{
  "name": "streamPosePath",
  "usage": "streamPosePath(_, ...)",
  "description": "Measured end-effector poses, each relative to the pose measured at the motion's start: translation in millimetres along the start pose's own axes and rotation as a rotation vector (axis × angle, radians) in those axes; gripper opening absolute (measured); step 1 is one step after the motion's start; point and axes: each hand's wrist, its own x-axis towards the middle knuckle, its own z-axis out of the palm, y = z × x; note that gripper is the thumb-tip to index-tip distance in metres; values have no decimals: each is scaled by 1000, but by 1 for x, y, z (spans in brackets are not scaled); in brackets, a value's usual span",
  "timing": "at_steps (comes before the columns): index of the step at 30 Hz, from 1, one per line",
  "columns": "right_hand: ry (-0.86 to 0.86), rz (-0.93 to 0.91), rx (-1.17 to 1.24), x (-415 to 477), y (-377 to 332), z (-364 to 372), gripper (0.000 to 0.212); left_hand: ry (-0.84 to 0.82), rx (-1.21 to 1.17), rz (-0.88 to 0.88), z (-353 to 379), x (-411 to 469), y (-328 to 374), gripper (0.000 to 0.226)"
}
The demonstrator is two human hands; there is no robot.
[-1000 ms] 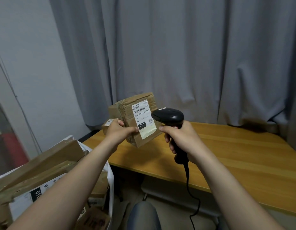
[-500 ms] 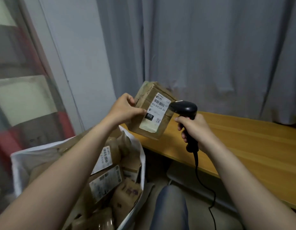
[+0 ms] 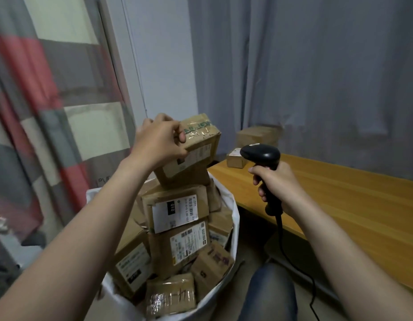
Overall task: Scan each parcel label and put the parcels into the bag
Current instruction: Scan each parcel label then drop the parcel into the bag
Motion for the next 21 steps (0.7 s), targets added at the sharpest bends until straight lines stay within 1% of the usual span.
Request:
streamPosePath(2, 2, 6, -4, 0, -1, 1, 24, 11, 100, 24, 2, -2, -3, 21)
streamPosePath(6, 16, -7, 7, -1, -1, -2, 21, 104, 274, 68, 13, -3, -13, 17)
streamPosePath(8, 19, -8, 10, -2, 0, -3, 20, 119, 400, 71, 24, -3, -17, 24)
streamPosePath(9, 19, -10, 15, -1, 0, -3, 20, 100, 448, 69, 29, -4, -17, 28)
streamPosePath(10, 17, -10, 15, -1, 1, -3, 21, 59, 480, 65, 35, -6, -17, 34)
streamPosePath(12, 14, -5, 9, -1, 1, -2, 23, -54, 513, 46, 44, -12, -16, 55)
streamPosePath(13, 13, -1, 6, 0, 1, -2, 24, -112, 511, 36, 46, -15, -16, 64)
streamPosePath(14, 11, 2, 4, 0, 1, -1, 24, -163, 487, 27, 47, -17, -17, 68)
streamPosePath(15, 8, 4, 1, 1, 1, 0, 25, -205, 438, 16, 47, -19, -18, 65)
streamPosePath(17, -1, 8, 1, 1, 1, 2, 25, -257, 316, -15, 46, -23, -23, 52)
streamPosePath(19, -13, 14, -3, 0, 1, 6, 25, -260, 250, -28, 44, -26, -25, 47)
streamPosePath(21, -21, 23, -14, 0, 1, 9, 26, -237, 232, -26, 42, -26, -25, 44)
